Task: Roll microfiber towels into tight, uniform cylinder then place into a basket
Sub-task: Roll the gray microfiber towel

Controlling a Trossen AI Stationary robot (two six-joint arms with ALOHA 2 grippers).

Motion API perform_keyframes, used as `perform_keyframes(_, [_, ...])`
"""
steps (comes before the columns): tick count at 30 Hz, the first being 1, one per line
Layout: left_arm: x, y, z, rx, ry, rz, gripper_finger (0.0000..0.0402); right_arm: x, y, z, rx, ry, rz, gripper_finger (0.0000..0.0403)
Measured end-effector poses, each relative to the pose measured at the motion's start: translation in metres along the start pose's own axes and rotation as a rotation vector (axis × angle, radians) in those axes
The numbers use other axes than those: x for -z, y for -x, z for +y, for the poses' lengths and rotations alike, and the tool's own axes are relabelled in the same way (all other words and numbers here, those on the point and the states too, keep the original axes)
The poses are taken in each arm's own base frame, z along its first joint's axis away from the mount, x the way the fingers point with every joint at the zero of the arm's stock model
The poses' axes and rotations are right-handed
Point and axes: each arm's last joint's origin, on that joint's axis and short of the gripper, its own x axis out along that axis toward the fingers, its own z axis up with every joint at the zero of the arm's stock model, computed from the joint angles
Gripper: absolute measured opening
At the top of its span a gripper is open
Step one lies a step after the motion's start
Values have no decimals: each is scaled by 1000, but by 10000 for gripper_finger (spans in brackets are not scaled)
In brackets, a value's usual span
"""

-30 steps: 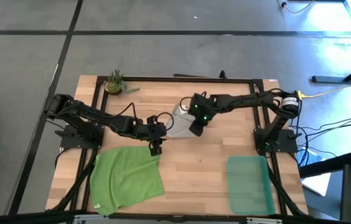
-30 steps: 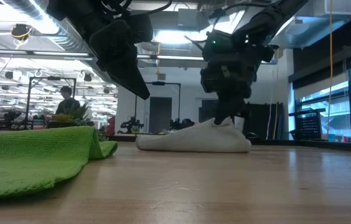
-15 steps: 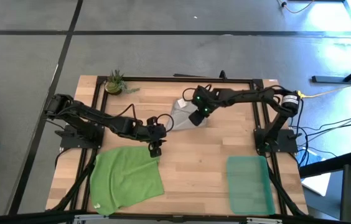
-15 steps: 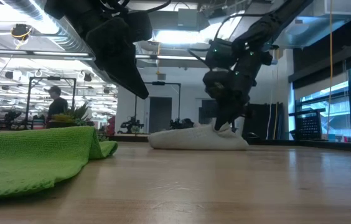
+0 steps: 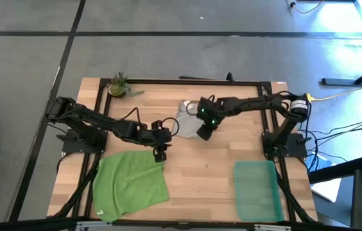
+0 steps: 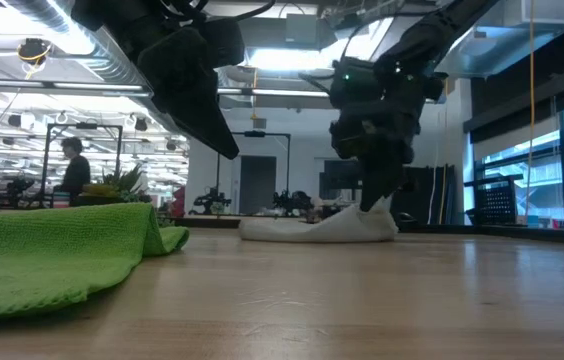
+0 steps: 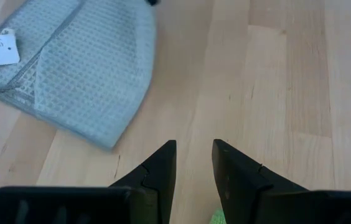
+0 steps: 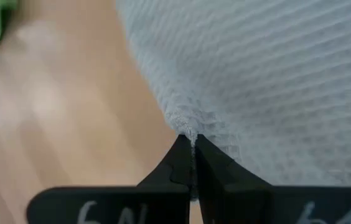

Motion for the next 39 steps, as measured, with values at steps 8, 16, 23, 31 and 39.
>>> perform_keyframes(8, [2,2,-9,21,-23,0,99,23,-16,45,-31,53,58,6])
perform_keyframes(16, [5,5,-19,45,-50,-1,99,37,-20,79,-51,89,71,6])
perform_keyframes(23, [6,6,-21,51,-57,-1,99,21,-7,89,15,51,-39,6])
perform_keyframes(31, [6,6,-21,51,-61,-1,99,9,13,80,266,-42,-107,6])
perform_keyframes(39, [7,6,-23,56,-68,0,99,17,9,56,374,-118,-39,6])
